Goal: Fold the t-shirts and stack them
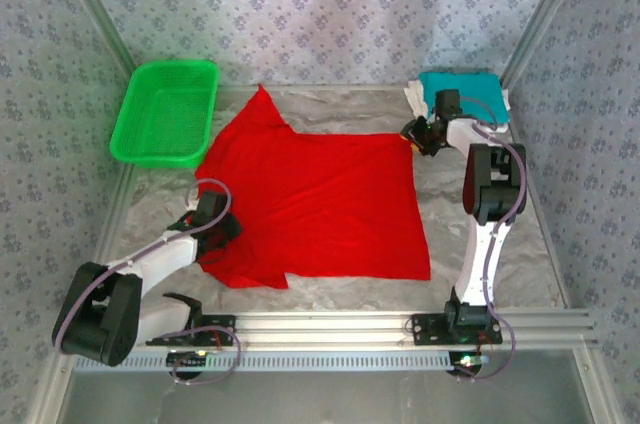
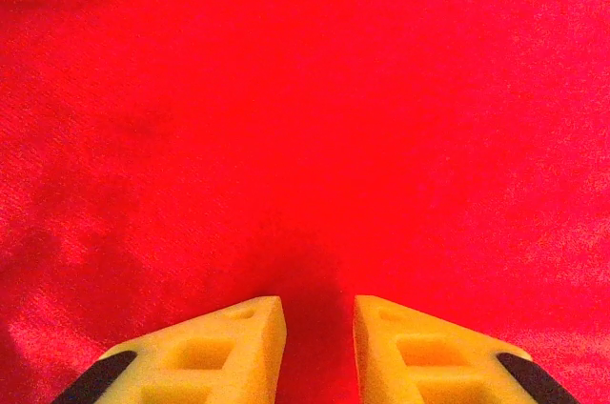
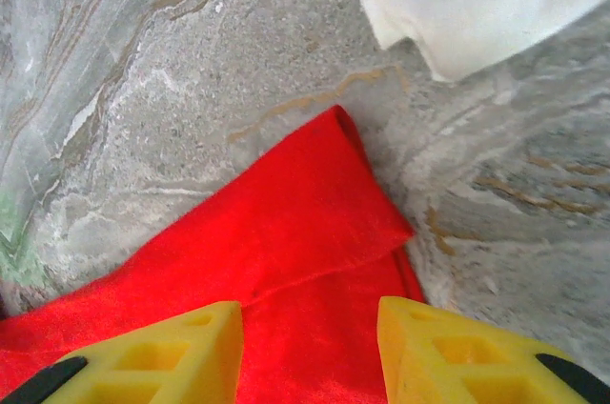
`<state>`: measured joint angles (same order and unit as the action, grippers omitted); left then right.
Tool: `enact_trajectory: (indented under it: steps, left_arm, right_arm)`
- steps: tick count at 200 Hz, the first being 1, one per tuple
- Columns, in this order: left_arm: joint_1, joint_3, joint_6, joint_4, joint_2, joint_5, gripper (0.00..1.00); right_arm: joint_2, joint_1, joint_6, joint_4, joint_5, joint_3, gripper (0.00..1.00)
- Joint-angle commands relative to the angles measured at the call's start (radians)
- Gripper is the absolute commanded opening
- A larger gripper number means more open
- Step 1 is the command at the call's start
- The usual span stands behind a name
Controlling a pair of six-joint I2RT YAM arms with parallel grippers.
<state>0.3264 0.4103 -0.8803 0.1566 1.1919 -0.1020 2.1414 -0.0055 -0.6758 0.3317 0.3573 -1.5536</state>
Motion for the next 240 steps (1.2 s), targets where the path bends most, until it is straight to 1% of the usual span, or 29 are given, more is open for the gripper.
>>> enact_trajectory:
  steps: [1,71,92,107,117,127,141,162,186,204,240]
  left_arm:
    - [-0.009,-0.038,0.009,0.104,0.005,-0.026,0.28]
    - [-0.009,-0.035,0.011,0.102,0.009,-0.024,0.28]
    - [-0.009,-0.034,0.013,0.104,0.009,-0.024,0.27]
    - [-0.009,-0.036,0.012,0.103,0.006,-0.024,0.27]
    - [-0.009,-0.038,0.011,0.101,0.005,-0.025,0.27]
    - [-0.009,-0.038,0.011,0.102,0.005,-0.025,0.27]
    - [-0.009,-0.038,0.012,0.101,0.004,-0.025,0.27]
    - [-0.009,-0.04,0.012,0.103,0.003,-0.025,0.27]
    - [-0.009,-0.043,0.009,0.101,-0.004,-0.026,0.27]
    - [-0.009,-0.044,0.008,0.103,-0.006,-0.028,0.28]
    - [-0.009,-0.042,0.009,0.101,-0.003,-0.03,0.27]
  right_arm:
    - [0.05,0.011,-0.058,-0.02,0.034,-0.056,0.43]
    - [0.089,0.021,-0.139,-0.076,0.002,-0.057,0.39]
    - [0.087,0.024,-0.157,-0.095,-0.027,-0.056,0.33]
    - [0.093,0.021,-0.171,-0.104,-0.061,-0.061,0.25]
    - [0.099,0.021,-0.185,-0.117,-0.075,-0.066,0.21]
    - [0.108,0.02,-0.196,-0.128,-0.089,-0.075,0.15]
    - [0.126,0.021,-0.208,-0.132,-0.098,-0.103,0.13]
    - [0.144,0.022,-0.224,-0.131,-0.102,-0.147,0.03]
    - [0.136,0.024,-0.254,-0.144,-0.12,-0.157,0.0]
    - [0.13,0.022,-0.285,-0.157,-0.13,-0.163,0.0]
    - [0.141,0.02,-0.304,-0.138,-0.094,-0.202,0.0]
